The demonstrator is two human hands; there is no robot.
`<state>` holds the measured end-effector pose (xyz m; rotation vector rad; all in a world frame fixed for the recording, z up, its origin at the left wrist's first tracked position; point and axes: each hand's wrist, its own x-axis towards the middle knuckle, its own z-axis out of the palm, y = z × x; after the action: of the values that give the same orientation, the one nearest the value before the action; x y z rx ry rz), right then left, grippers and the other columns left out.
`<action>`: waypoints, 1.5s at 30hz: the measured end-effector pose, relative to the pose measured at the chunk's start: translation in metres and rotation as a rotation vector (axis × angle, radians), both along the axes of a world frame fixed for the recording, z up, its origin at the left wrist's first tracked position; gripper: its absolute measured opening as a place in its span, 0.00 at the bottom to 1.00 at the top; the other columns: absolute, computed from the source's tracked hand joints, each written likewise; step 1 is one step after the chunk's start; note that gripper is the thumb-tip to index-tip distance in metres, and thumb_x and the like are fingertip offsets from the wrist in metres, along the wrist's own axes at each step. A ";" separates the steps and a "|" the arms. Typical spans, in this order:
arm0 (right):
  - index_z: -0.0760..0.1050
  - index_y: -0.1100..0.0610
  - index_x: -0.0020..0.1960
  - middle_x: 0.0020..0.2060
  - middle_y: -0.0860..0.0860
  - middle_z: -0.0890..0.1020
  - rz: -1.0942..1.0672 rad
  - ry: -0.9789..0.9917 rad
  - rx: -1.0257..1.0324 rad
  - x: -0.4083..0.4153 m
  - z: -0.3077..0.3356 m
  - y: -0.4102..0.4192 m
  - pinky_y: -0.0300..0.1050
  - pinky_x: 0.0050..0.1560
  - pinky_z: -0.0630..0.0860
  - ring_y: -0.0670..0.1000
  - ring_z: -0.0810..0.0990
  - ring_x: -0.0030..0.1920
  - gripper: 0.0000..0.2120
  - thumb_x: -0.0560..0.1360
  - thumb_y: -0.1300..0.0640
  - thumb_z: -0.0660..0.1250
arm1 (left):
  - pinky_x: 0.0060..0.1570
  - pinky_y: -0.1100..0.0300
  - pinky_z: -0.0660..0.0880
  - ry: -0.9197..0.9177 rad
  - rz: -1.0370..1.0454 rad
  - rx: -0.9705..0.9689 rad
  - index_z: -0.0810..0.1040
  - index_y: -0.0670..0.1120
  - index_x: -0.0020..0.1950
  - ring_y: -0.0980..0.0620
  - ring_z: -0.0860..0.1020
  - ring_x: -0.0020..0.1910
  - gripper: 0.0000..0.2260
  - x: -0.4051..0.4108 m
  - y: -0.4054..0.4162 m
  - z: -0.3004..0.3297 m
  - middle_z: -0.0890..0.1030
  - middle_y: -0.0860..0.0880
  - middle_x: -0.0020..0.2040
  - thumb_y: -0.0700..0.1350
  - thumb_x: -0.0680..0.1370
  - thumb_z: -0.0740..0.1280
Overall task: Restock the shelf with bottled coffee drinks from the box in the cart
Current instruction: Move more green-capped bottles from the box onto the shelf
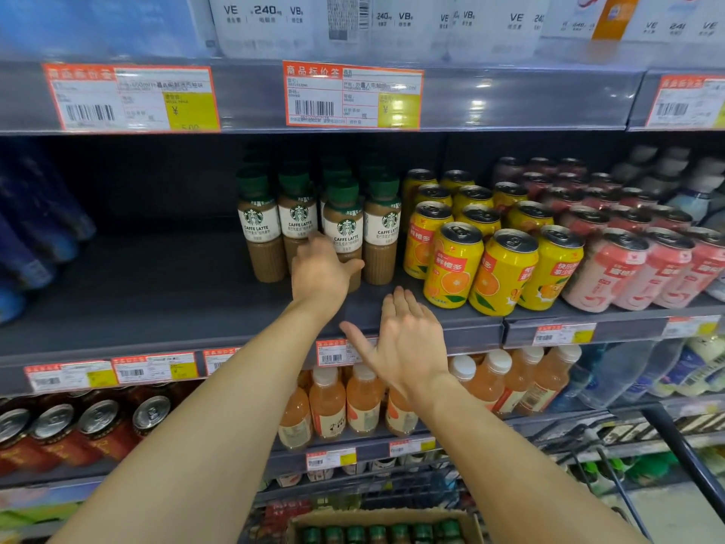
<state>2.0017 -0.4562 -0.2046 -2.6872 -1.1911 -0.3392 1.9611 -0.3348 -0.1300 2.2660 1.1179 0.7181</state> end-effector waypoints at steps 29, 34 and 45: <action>0.72 0.67 0.67 0.68 0.64 0.74 -0.007 -0.002 0.025 0.001 0.005 0.001 0.51 0.69 0.66 0.59 0.71 0.70 0.50 0.71 0.27 0.40 | 0.53 0.49 0.72 0.239 -0.095 0.139 0.70 0.37 0.59 0.37 0.76 0.59 0.24 -0.005 0.009 -0.029 0.77 0.37 0.58 0.50 0.73 0.73; 0.72 0.67 0.67 0.67 0.64 0.74 0.004 -0.002 -0.008 0.004 0.009 -0.001 0.51 0.69 0.66 0.59 0.71 0.69 0.48 0.73 0.27 0.43 | 0.52 0.49 0.72 0.174 -0.061 0.163 0.71 0.35 0.61 0.36 0.76 0.59 0.22 -0.029 -0.004 -0.033 0.77 0.36 0.59 0.53 0.78 0.65; 0.56 0.65 0.77 0.78 0.60 0.55 0.270 0.094 0.435 -0.054 -0.064 -0.055 0.53 0.78 0.51 0.55 0.51 0.79 0.31 0.82 0.47 0.56 | 0.76 0.49 0.49 0.169 -0.335 0.579 0.55 0.36 0.77 0.44 0.54 0.77 0.26 -0.117 -0.059 -0.106 0.56 0.38 0.77 0.49 0.82 0.53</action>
<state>1.9473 -0.5107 -0.2688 -2.1221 -1.2614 -0.3744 1.8445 -0.3939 -0.2363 2.9519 0.6126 0.7934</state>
